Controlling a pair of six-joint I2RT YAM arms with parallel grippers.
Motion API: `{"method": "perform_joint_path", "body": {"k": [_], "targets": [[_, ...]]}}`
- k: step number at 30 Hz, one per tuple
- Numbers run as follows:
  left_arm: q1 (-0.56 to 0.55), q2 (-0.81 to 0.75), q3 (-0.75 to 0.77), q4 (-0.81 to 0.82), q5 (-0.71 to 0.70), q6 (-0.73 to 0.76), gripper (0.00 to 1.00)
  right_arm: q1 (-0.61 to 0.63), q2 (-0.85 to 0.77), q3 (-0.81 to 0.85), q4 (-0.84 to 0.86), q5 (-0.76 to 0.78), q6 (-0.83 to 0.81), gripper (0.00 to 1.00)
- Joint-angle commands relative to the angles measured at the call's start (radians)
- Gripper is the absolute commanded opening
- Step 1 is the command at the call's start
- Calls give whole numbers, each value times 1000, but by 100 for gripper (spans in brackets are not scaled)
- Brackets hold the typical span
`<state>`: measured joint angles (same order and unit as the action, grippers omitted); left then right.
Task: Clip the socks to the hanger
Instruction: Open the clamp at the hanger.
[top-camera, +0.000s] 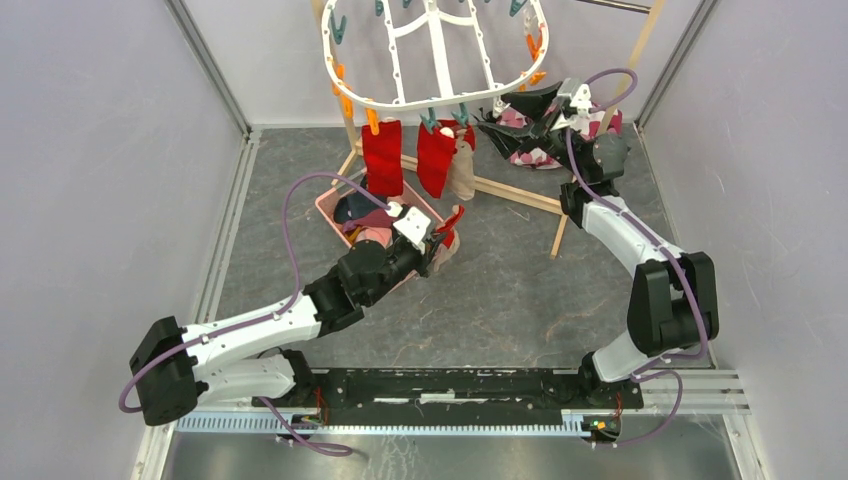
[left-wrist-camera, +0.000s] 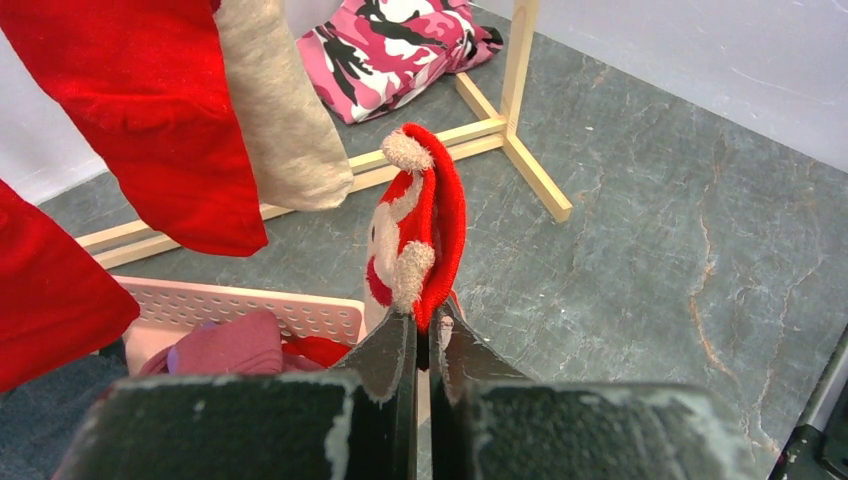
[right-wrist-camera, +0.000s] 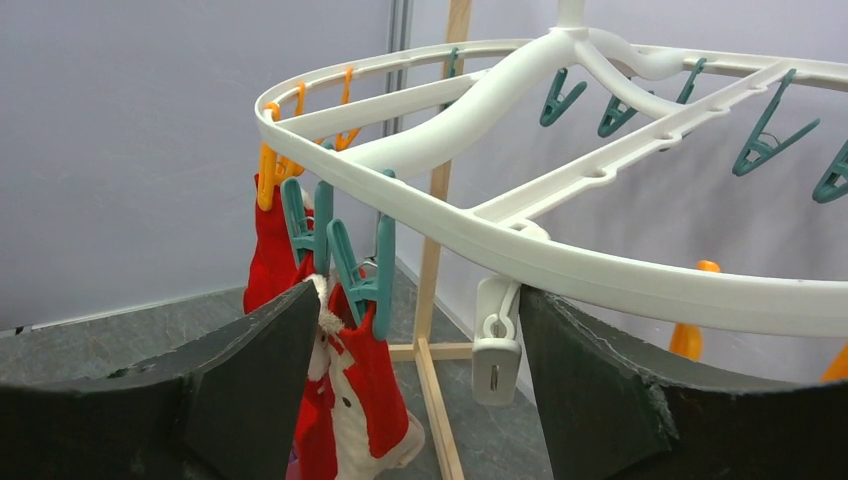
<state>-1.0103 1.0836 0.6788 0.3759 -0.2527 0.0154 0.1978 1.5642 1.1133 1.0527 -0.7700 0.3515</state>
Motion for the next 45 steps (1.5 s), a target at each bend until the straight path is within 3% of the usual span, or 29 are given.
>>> {"method": "perform_joint_path", "body": {"k": [1, 14, 30, 40, 45], "targets": [[-3, -21, 45, 35, 9, -12, 2, -12, -39, -12, 48, -15, 3, 80], [-4, -21, 47, 34, 14, -41, 2, -17, -49, -12, 7, -32, -45, 74], [-4, -24, 43, 33, 12, -48, 2, -30, -73, -23, -79, -20, -129, 74], [-3, -23, 45, 34, 16, -49, 2, -31, -57, 12, -162, -189, -286, 75], [-3, -23, 49, 34, 16, -49, 2, -29, -59, 7, -234, -170, -343, 76]]}}
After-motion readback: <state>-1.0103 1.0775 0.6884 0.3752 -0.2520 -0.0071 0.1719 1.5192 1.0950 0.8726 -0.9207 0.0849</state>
